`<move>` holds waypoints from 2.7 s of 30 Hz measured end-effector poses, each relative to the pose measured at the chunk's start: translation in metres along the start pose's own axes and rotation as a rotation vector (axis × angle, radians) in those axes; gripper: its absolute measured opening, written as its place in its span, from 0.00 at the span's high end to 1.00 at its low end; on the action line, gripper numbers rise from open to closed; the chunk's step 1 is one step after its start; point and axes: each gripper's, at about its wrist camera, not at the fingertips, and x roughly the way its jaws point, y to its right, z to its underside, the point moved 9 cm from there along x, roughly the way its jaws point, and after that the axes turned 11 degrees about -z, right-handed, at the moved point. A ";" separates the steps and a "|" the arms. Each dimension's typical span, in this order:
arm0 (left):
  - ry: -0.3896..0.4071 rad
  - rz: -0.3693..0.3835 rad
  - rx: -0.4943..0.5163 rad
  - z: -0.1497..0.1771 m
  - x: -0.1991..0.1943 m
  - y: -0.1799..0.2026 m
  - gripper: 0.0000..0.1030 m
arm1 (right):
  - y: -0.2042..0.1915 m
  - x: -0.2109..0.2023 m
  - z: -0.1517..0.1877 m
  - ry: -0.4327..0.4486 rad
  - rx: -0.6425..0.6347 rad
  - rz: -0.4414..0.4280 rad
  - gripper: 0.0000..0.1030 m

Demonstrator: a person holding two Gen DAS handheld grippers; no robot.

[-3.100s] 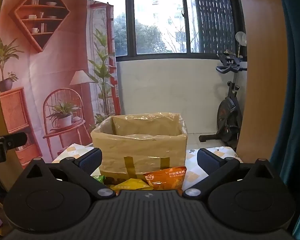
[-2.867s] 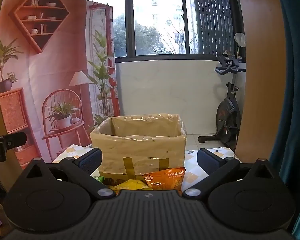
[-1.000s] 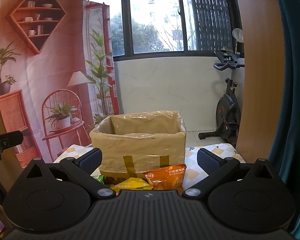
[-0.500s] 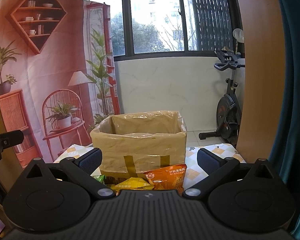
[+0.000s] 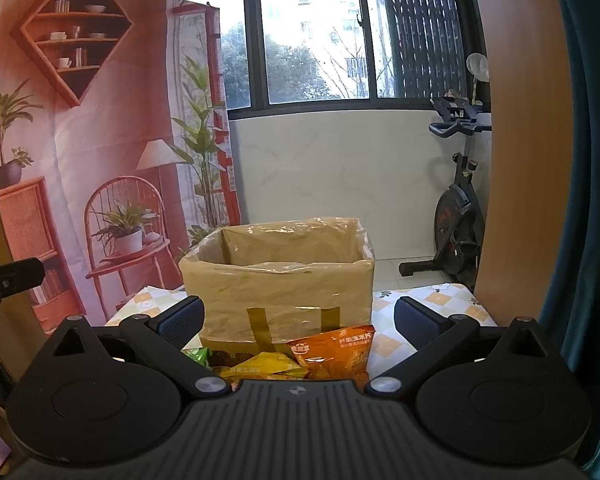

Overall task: Organize snacks
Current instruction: 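Reach both tools to the snack pile and grasp bags with each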

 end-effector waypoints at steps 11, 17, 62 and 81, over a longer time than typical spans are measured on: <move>-0.067 -0.135 -0.017 0.017 0.074 -0.049 0.00 | 0.039 0.050 0.015 -0.027 0.012 -0.020 0.00; -0.150 -0.127 -0.040 0.042 0.105 -0.059 0.01 | 0.052 0.077 0.034 -0.053 0.002 -0.025 0.02; -0.326 0.011 -0.035 0.129 0.158 -0.032 0.05 | 0.009 0.186 0.154 -0.335 0.137 -0.092 0.20; -0.452 0.108 0.047 0.181 0.232 0.016 0.06 | 0.014 0.164 0.145 -0.220 0.167 -0.150 0.31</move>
